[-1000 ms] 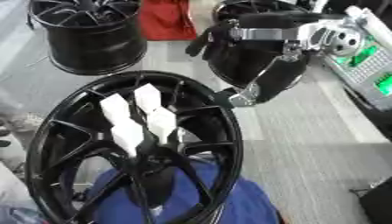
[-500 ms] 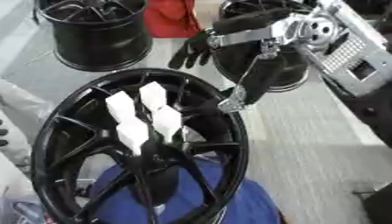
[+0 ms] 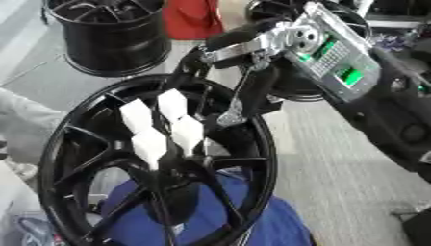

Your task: Pull the pin out of the wheel hub.

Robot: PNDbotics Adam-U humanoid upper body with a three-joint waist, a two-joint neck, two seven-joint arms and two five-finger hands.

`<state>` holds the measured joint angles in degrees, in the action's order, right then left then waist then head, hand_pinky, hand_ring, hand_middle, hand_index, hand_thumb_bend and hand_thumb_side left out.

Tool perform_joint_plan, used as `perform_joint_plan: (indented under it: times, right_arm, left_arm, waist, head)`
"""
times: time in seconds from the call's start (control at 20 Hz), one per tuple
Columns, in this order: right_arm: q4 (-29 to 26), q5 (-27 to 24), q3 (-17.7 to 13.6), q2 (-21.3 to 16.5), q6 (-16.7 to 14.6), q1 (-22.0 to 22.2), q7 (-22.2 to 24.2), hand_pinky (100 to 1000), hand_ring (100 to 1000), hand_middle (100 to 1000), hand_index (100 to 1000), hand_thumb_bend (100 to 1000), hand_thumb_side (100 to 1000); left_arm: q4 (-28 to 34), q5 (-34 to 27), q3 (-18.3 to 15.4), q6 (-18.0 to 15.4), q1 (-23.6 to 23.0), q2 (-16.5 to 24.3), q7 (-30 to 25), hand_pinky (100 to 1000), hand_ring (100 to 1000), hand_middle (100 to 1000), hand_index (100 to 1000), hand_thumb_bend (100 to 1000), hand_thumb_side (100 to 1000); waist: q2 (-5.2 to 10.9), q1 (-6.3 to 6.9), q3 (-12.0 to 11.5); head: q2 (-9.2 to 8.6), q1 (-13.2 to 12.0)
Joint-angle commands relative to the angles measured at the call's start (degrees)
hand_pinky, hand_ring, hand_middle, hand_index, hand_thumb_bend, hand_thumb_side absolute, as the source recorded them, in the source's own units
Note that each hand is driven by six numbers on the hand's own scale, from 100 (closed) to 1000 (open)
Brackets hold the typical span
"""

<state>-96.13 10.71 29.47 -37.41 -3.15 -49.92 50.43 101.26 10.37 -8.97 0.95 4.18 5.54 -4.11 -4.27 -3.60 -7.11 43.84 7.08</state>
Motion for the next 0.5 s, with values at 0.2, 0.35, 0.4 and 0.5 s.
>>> perform_joint_plan:
  times: [0.2,0.35,0.4,0.5]
  right_arm:
    - [1.6,1.3,0.1,0.4,-1.4,-1.3,0.4,868,886,860,907,321,269]
    - [1.8,1.5,0.3,0.5,-1.7,-1.2,0.5,868,882,847,899,319,269]
    - [1.8,1.6,0.4,0.5,-1.8,-1.2,0.6,867,880,842,894,318,269]
    - [1.9,1.8,0.6,0.5,-1.9,-1.1,0.8,866,878,835,886,318,267]
  left_arm:
    - [0.8,0.1,0.2,0.0,0.9,0.9,-0.2,620,665,655,819,100,678]
    - [0.7,0.1,0.2,0.0,0.9,0.9,-0.2,620,665,655,819,100,680]
    - [0.7,0.1,0.2,0.0,0.9,0.9,-0.2,620,665,655,819,100,679]
    - [0.7,0.2,0.2,0.0,0.9,0.8,-0.2,619,665,655,819,100,679]
  waist:
    - [0.43,0.32,-0.2]
    - [0.38,0.31,-0.2]
    - [0.36,0.31,-0.2]
    - [0.32,0.30,-0.2]
  head:
    - [0.28,0.1]
    - [0.28,0.2]
    - [0.28,0.2]
    - [0.28,0.2]
